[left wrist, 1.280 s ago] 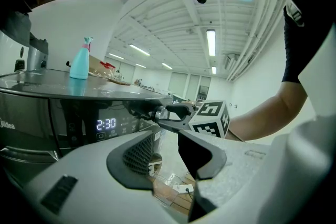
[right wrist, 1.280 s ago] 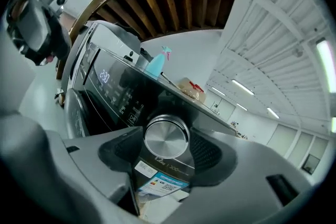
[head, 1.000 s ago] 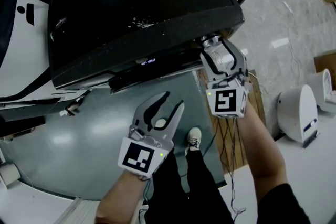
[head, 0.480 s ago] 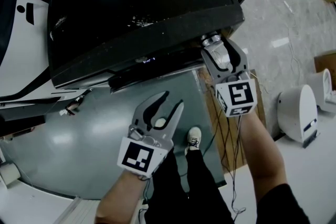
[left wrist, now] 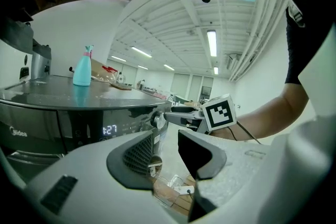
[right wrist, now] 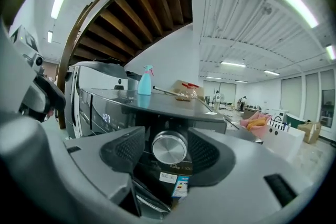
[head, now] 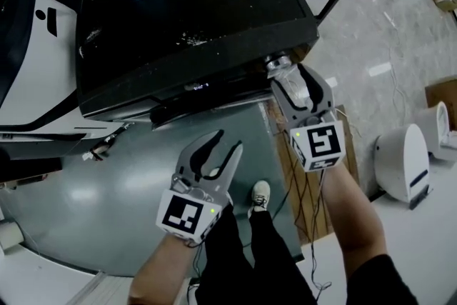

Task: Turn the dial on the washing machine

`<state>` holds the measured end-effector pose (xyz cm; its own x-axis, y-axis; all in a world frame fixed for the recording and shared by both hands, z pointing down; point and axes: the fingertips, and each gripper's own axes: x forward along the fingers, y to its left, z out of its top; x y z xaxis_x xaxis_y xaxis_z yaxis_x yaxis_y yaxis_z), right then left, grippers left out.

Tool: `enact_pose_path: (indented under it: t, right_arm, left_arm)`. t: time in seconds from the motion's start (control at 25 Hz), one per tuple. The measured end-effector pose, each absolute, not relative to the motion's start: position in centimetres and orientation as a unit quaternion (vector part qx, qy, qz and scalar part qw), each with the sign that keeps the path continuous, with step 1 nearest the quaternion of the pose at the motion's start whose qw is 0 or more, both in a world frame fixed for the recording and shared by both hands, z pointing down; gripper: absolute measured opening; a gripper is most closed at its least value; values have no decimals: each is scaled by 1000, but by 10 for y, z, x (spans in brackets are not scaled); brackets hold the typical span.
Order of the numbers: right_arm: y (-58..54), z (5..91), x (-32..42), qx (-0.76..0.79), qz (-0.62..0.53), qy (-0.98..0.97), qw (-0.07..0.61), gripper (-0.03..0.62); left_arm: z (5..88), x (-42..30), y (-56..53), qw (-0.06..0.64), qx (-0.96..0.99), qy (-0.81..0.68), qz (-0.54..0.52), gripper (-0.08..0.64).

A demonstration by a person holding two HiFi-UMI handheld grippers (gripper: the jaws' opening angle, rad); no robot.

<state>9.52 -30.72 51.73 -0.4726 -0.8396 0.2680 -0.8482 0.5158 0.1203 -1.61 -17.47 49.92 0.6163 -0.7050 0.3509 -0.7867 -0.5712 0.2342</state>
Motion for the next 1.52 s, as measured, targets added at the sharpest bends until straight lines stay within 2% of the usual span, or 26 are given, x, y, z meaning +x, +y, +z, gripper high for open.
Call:
enact_pose_path:
  t: [0.2, 0.36, 0.4, 0.76, 1.12, 1.4, 1.52]
  right_arm:
    - [-275, 465, 94, 475, 18, -873, 109, 193]
    - [-243, 420, 91, 451, 5, -888, 89, 19]
    - [-233, 410, 89, 444, 1, -892, 87, 0]
    - [-157, 351, 53, 387, 10, -918, 82, -3]
    - [-92, 317, -3, 398, 37, -915, 58, -3]
    - [-11, 293, -68, 424, 11, -905, 39, -3]
    - [24, 285, -96, 431, 0, -901, 43, -3]
  left_arm:
    - [469, -19, -154, 170, 871, -446, 112, 130]
    - [431, -25, -131, 153, 860, -473, 111, 130]
    - [421, -27, -124, 149, 857, -480, 111, 130]
    - [350, -68, -59, 99, 835, -532, 93, 130]
    - [318, -140, 8, 87, 841, -528, 83, 127]
    - [302, -217, 83, 71, 859, -502, 75, 98]
    - [299, -249, 115, 66, 860, -500, 72, 64]
